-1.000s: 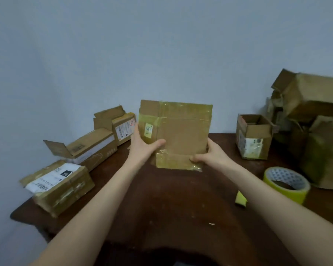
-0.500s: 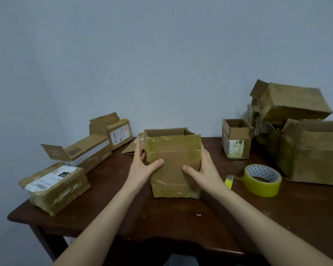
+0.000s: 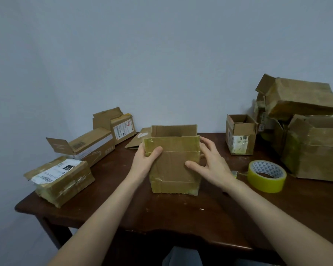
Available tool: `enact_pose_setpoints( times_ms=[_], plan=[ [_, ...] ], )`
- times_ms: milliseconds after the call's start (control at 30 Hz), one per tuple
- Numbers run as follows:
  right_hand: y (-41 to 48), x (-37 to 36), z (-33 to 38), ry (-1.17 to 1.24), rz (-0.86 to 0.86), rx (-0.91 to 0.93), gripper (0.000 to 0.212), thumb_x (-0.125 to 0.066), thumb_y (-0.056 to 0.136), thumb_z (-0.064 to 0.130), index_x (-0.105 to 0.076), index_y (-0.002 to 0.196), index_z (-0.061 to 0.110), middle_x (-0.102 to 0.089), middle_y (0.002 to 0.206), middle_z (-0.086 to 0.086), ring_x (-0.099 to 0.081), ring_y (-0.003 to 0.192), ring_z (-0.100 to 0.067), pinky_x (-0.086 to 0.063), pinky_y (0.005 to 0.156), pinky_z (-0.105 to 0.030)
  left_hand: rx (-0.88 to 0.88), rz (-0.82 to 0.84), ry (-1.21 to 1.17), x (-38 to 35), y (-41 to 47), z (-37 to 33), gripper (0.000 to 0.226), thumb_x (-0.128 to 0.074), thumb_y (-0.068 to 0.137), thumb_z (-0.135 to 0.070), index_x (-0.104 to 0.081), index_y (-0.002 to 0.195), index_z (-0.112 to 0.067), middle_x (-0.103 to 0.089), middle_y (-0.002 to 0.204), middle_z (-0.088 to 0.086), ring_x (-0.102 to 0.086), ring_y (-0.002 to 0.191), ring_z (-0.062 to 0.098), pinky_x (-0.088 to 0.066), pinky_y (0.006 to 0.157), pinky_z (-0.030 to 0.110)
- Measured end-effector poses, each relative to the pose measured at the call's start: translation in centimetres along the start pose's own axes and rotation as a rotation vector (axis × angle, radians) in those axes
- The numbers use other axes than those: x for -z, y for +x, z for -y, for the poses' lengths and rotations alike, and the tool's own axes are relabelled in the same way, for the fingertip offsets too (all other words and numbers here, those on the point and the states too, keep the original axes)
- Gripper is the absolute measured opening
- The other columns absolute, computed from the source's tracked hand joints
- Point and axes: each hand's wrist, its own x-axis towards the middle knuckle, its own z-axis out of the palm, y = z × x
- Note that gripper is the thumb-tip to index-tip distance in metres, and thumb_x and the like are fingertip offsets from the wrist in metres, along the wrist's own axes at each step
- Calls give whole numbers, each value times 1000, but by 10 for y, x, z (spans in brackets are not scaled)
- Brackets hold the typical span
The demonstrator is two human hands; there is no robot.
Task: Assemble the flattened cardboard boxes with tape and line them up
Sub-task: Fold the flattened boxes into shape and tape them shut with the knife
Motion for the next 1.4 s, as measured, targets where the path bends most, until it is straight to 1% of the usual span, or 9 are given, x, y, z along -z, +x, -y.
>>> enact_pose_setpoints(
  times_ms=[67,200,333,500,633,700,833,933,1400],
  plan=[
    [6,5,2,72,-9,-11,71,-41,76,79,-50,133,37,-19,153,13,-51,118,-17,-46,98,-46,-36,-5,12,0,0,-4,85,-69,70,-64,-42,140,-24,-57,124,-9,-56,114,9,-47,91,25],
    [15,13,10,230,6,-13,46,-49,92,53,-61,122,20,-19,159,7,-28,134,-3,-34,108,-34,-128,-3,63,0,10,-16,80,-69,69,-55,-33,139,-41,-48,133,-10,-49,122,11,-42,103,38],
    [21,11,16,433,-8,-103,66,-66,86,44,-37,142,24,-38,145,10,-42,130,-13,-40,99,-29,-77,38,120,0,21,-27,99,-71,67,-50,-13,148,-44,-40,130,-4,-45,119,12,-39,97,32],
    [35,17,18,393,-20,-110,91,-74,81,35,-17,152,29,-30,148,16,-46,117,-10,-38,85,-21,-87,92,294,8,24,-27,53,-69,76,-50,-55,125,-36,-41,130,0,-38,120,8,-32,106,33],
    [42,19,14,212,107,-36,51,-63,88,40,-51,137,32,-38,147,12,-36,134,-11,-33,106,-29,-53,95,322,9,27,-24,29,-69,83,-37,-66,110,-29,-38,127,1,-33,126,11,-26,109,30],
    [45,17,13,90,153,-25,45,-59,88,48,-55,131,36,-36,147,10,-37,133,-13,-33,110,-38,-58,91,326,11,26,-20,30,-69,83,-36,-67,112,-28,-37,130,-3,-31,127,8,-23,106,25],
    [49,8,16,-115,283,8,76,-59,74,71,-46,140,35,-22,152,8,-34,136,-19,-35,110,-43,-73,124,434,11,17,3,43,-62,86,-43,-58,127,-30,-42,139,-5,-36,129,9,-25,100,25],
    [55,1,17,-137,259,10,81,-60,71,73,-44,141,36,-20,154,8,-33,138,-23,-35,110,-47,-45,50,406,7,19,8,47,-62,88,-43,-52,132,-30,-45,136,-5,-41,126,9,-30,96,25],
    [55,-36,22,230,164,-109,60,-82,69,45,-62,123,32,-32,141,5,-33,134,-15,-31,112,-34,-9,-31,680,12,41,-11,32,-59,90,-40,-65,119,-28,-46,136,4,-40,130,19,-32,99,30]
  ],
)
